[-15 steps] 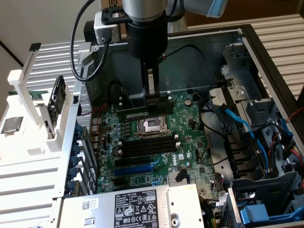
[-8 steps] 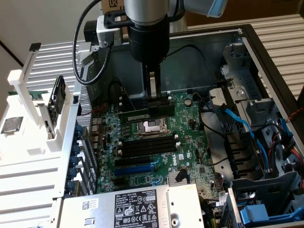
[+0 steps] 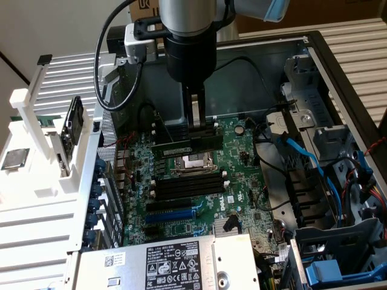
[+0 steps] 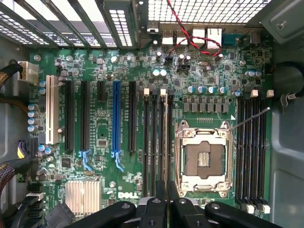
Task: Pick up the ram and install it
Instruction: 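Insert the ram into the slot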
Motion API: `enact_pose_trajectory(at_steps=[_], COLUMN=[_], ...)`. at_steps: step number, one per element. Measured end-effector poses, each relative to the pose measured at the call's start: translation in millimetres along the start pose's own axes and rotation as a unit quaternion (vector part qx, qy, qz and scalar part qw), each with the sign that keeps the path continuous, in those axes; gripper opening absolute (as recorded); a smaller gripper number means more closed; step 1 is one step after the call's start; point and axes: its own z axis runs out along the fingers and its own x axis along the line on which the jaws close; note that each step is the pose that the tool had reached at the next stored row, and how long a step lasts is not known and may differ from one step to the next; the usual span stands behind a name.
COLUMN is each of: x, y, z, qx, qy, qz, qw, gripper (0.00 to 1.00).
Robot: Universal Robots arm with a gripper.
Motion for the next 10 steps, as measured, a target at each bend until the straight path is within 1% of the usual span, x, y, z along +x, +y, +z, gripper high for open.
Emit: enact_pose_trajectory(at_steps=[10], x=[1.5], y=[1.2], z=[0.7], qx=[0.0006], qy=[0.0000], qz=[0.000], qw=[1.0000], gripper=[0.13])
